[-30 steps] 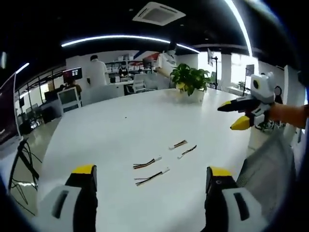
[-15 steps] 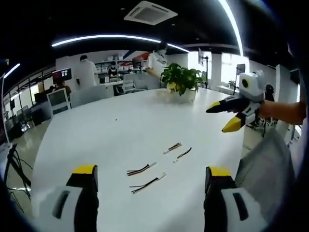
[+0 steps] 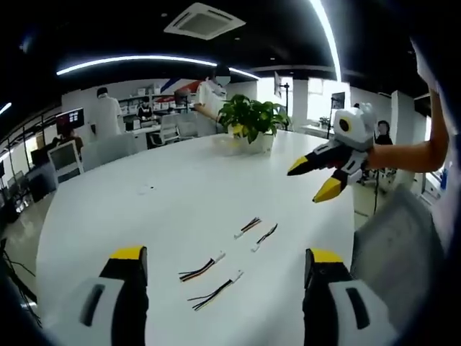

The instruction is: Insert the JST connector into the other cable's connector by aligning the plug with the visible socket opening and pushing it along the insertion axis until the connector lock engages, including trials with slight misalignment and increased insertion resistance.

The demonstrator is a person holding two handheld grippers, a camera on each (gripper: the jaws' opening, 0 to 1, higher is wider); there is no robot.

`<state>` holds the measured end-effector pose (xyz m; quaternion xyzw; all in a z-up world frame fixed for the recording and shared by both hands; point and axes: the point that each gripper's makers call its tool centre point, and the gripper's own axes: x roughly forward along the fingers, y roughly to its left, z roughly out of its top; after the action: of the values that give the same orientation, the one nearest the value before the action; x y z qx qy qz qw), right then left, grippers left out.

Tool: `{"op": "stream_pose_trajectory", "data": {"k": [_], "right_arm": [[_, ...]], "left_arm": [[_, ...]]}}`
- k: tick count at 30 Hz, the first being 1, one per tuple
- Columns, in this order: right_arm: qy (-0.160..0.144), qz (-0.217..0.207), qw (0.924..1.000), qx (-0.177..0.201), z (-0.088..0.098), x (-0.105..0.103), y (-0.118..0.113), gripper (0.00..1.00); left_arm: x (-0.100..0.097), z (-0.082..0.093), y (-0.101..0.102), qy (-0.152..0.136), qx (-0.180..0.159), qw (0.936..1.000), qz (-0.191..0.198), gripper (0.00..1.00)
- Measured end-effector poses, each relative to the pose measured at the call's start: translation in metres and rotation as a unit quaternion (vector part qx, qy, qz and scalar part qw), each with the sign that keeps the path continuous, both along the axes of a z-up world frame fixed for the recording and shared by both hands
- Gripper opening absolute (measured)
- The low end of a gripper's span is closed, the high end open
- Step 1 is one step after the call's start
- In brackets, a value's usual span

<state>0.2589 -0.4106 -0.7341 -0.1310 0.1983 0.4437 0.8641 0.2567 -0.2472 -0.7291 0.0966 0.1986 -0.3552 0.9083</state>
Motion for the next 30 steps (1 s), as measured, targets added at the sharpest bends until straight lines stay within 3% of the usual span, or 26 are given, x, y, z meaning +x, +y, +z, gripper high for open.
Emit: {"op": "stream_pose_trajectory", "data": {"k": [8,18,23,30], "right_arm": [[-0.002,0.007,0.9999,0.012,-0.004,0.013,0.001,0.40],[0.000,0.032,0.9994,0.011,-0.014,0.023,0.015,0.39],[0.006,0.048,0.9988,0.007,-0.020,0.027,0.020,0.35],[0.008,0.060,0.9981,0.011,-0.025,0.035,0.022,0.32]], "left_arm": [[0.011,-0.008,0.000,0.003,0.005,0.9999,-0.010,0.89],[0.022,-0.016,0.004,0.004,0.000,0.9999,-0.015,0.84],[0.029,-0.016,0.003,0.002,-0.008,0.9997,-0.025,0.73],[0.040,-0.023,0.000,0.004,-0.007,0.9994,-0.035,0.67]]}}
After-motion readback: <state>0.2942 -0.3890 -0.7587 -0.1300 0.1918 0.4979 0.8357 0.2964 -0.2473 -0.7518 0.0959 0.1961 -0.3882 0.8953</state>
